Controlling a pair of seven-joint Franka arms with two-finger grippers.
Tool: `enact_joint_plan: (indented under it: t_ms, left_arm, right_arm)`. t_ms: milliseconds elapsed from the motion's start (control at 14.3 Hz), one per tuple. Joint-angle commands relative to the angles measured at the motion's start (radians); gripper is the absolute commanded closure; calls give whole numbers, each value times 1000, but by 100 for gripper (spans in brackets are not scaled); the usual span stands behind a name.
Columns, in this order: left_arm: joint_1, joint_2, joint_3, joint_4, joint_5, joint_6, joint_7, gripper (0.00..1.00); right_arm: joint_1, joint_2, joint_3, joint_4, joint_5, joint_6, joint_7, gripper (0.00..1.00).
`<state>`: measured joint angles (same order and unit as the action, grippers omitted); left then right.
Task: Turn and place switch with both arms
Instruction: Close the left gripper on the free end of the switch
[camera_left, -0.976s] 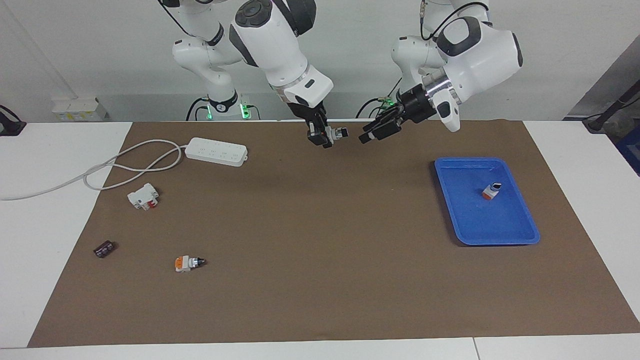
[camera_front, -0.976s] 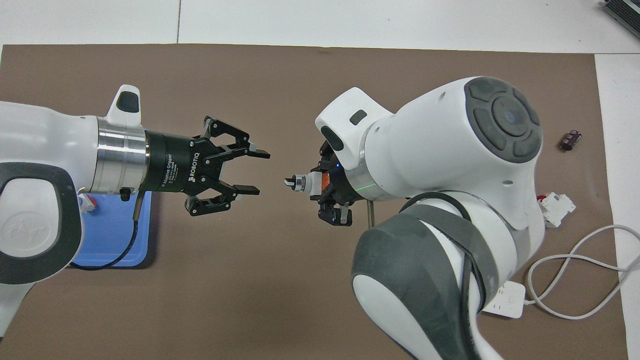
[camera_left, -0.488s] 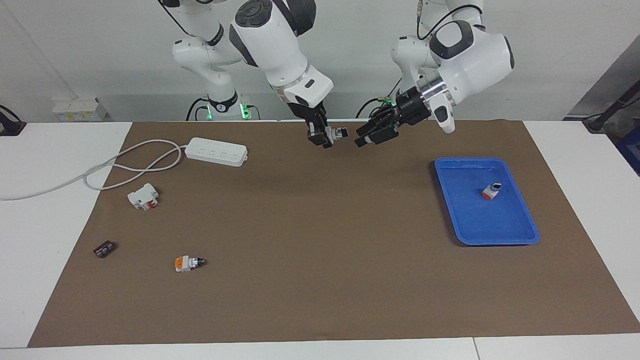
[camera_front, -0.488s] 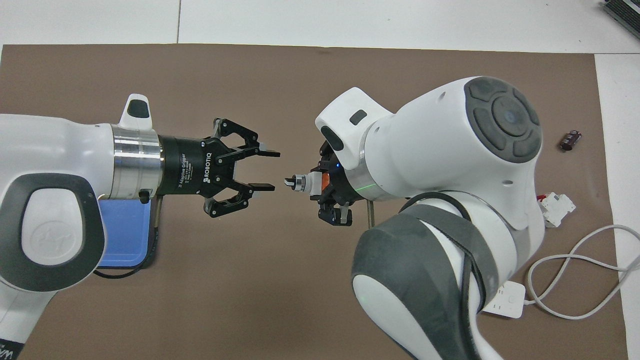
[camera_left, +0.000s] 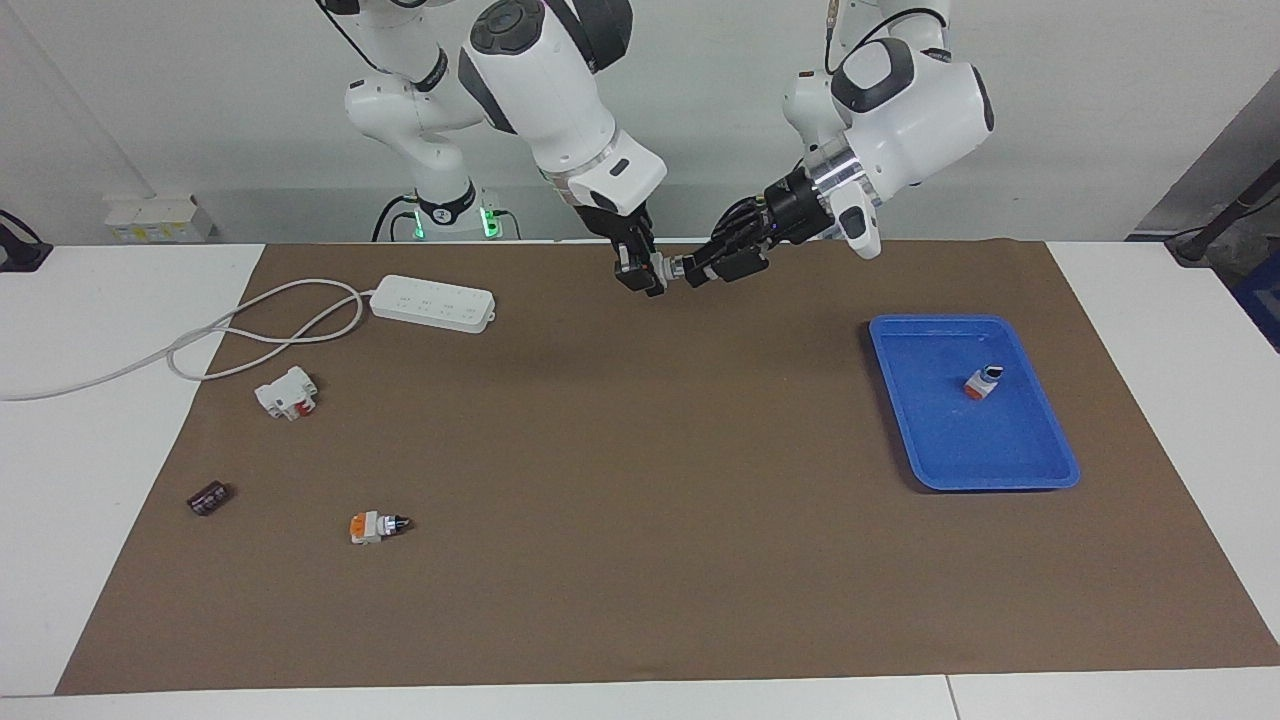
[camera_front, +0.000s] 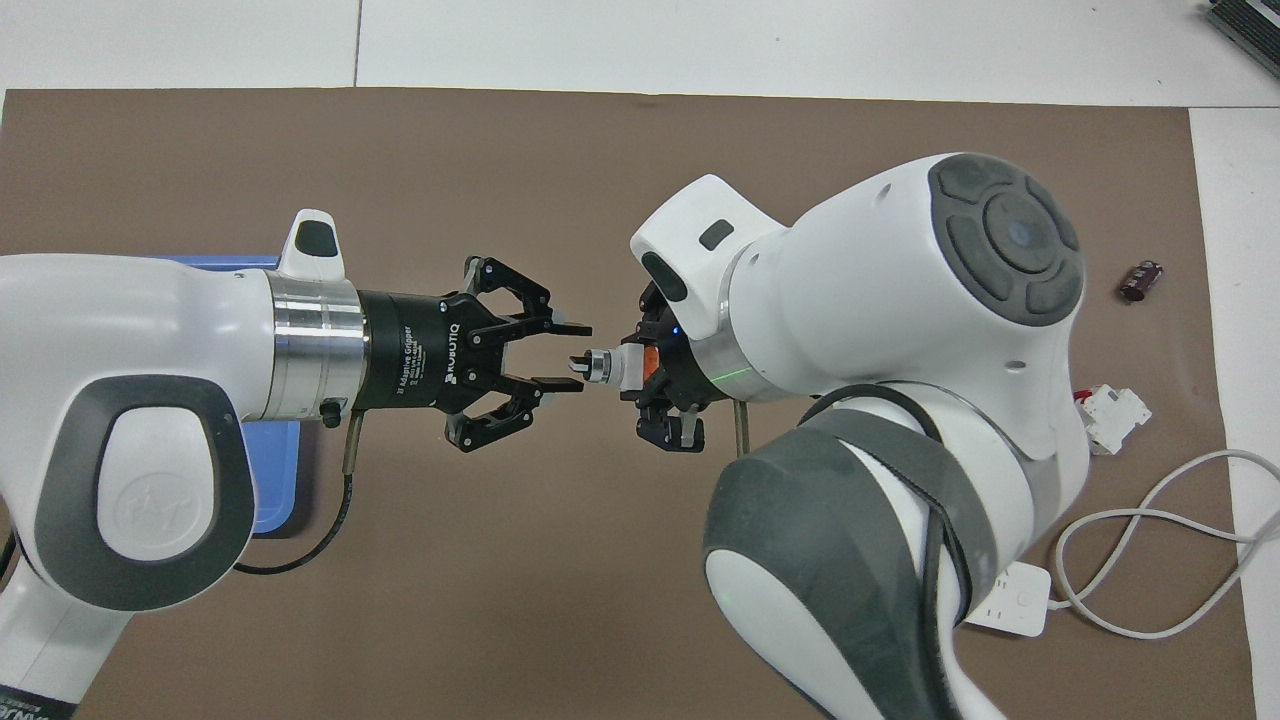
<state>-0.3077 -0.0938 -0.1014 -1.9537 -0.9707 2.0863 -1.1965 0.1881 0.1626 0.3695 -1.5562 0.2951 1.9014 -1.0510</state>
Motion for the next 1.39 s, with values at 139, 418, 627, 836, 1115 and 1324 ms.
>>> enact_joint_plan:
  t_ms: [139,418,627,836,1115,1324]
  left_arm:
    - [-19,-34,12,-39,-23,18,-8,63]
    - [-22,-34,12,-39,-23,21,-2,71]
    - [-34,-34,12,-37,-23,26,5,75]
    - [-51,-34,12,-37,-23,27,20,80]
    - [-56,-34,12,-37,-22,31,38,87]
    - [-56,-34,12,-39,-22,31,52,87]
  right_arm:
    - [-16,-9,8,-8,30,8,3,100]
    - [-16,-9,8,-7,30,8,2,100]
    - [-16,-9,8,-7,30,8,2,100]
    - [-16,-9,8,-7,30,8,2,100]
    - [-16,-9,8,-7,30,8,2,100]
    - [-16,-9,8,-7,30,10,2,100]
